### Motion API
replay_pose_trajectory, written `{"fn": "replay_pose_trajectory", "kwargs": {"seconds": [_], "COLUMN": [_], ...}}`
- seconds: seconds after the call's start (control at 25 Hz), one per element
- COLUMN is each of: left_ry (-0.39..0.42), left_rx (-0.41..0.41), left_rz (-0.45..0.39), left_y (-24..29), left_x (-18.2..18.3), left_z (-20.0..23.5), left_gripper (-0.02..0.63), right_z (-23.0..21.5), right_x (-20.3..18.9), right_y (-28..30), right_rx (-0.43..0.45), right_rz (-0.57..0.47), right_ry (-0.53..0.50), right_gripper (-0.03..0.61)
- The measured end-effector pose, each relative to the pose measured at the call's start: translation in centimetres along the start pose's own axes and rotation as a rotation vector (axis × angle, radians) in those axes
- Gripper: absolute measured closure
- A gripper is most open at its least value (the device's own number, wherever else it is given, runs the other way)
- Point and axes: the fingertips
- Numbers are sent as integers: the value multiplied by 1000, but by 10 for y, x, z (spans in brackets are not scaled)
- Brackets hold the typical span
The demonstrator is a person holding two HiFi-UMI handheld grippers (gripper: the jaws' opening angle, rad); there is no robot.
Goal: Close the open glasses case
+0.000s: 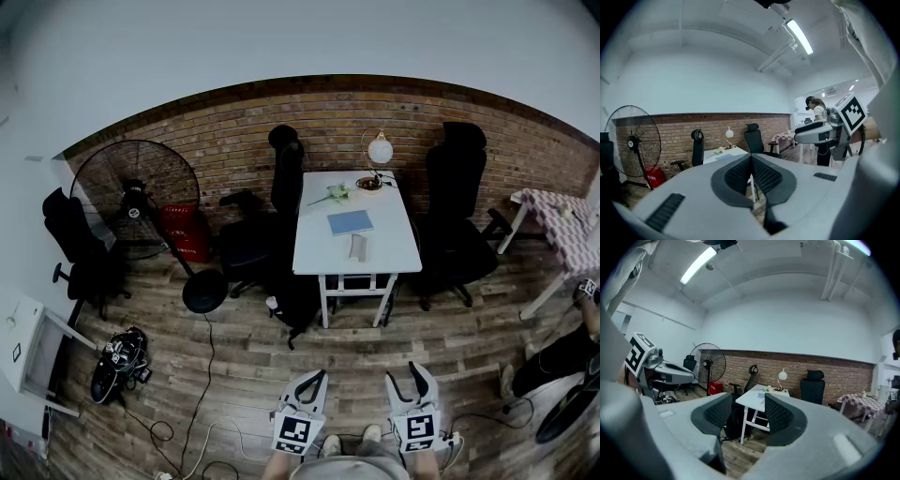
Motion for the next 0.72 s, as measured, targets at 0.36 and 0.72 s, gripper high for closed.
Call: {"fn": "replay_pose_trajectory", "kwargs": {"seconds": [0.36,0.72], "left_ry": [-4,-3], "left_rx": [-14,-9], "left_rz": [-3,6], "left_y": [1,25], "left_x": [0,-1], "left_z": [7,18], "left_gripper": [611,611], "right_z": [15,8], "right_x": [0,-2], "right_y": [5,30], "right_rx": [6,27], "right_rz": [2,18], "right_ry": [17,5], "right_gripper": [356,356]}}
Point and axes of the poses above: the fingertips, and each gripper's own axes: y forward along the fingers, z to its left, x out of its top, and after that the axes turned 2 degrees about -z, right-handed
